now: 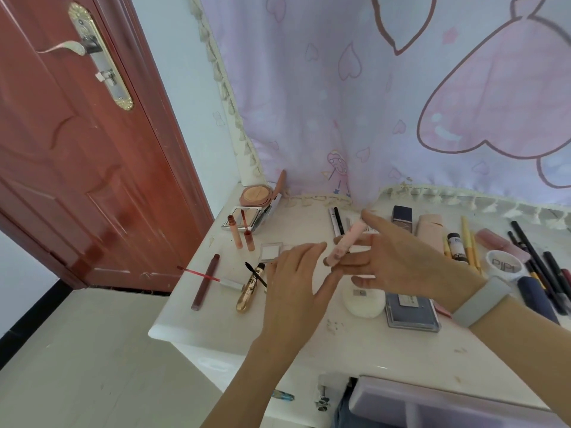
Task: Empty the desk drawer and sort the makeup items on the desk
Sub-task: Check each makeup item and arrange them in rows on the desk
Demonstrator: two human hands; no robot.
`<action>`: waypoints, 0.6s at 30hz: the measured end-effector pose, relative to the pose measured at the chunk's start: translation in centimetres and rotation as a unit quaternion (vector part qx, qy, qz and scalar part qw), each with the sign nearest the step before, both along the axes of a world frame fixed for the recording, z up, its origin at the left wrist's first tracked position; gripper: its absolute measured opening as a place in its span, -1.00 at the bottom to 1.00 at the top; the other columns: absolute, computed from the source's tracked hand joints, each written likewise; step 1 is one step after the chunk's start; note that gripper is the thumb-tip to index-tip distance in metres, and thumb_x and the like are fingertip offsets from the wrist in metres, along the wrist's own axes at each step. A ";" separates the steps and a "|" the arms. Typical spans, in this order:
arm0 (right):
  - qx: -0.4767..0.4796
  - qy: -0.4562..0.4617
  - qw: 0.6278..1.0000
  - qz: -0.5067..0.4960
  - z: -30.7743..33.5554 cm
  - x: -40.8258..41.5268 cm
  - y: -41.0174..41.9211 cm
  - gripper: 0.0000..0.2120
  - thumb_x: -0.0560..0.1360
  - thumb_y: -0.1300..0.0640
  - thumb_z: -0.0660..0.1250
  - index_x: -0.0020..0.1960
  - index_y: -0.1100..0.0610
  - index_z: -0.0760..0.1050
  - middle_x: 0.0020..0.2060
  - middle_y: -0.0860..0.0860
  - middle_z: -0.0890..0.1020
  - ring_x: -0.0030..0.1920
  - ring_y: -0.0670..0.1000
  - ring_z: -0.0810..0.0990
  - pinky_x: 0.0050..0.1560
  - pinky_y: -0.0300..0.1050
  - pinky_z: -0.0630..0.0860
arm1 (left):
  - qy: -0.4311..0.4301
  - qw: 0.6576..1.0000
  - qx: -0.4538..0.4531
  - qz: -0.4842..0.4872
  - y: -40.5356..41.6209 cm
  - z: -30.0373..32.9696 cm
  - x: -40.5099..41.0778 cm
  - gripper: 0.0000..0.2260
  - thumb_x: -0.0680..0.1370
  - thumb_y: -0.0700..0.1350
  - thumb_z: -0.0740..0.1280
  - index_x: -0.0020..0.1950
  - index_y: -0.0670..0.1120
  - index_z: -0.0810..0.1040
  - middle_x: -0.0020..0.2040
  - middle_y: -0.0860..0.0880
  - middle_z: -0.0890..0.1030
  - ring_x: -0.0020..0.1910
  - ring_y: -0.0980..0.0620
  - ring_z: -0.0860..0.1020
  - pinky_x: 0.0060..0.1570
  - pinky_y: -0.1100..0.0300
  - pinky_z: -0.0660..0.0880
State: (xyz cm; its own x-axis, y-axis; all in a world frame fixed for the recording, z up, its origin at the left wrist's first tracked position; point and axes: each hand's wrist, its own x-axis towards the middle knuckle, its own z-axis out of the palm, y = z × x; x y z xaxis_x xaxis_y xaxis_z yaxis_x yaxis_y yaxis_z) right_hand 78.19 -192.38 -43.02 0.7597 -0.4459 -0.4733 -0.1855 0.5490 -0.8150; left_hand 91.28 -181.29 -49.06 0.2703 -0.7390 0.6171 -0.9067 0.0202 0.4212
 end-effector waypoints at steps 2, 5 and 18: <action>0.011 -0.012 1.000 0.009 -0.2 -0.1 0.7 -0.50 0.35 -0.29 0.22 -0.03 0.14 0.49 -0.04 0.19 0.64 -0.08 0.11 0.60 0.00 -0.05 0.34 | -0.010 0.999 -0.031 -0.007 -0.4 0.6 -0.6 -0.72 0.49 0.07 0.21 0.11 -0.01 0.53 -0.03 0.06 0.60 0.00 0.16 0.42 0.04 0.31 0.22; 0.002 -0.024 0.999 0.022 -0.1 -0.4 1.5 -0.51 0.37 -0.26 0.20 -0.02 0.16 0.48 0.00 0.21 0.65 -0.03 0.11 0.63 0.07 -0.04 0.31 | 0.004 0.999 -0.039 -0.004 -0.5 1.0 -0.9 -0.78 0.49 0.00 0.20 -0.01 -0.04 0.58 -0.13 0.08 0.60 -0.09 0.19 0.40 -0.03 0.34 0.19; -0.495 0.047 0.867 -0.034 0.6 0.9 3.4 -0.90 0.50 0.07 0.28 -0.18 0.05 0.45 -0.46 -0.09 0.50 -0.51 -0.20 0.40 -0.40 -0.36 0.33 | -0.020 0.995 0.083 -0.054 1.6 1.7 0.4 -0.74 0.61 0.07 0.00 0.05 -0.05 0.38 -0.26 0.05 0.41 -0.39 0.13 0.34 -0.46 0.36 0.20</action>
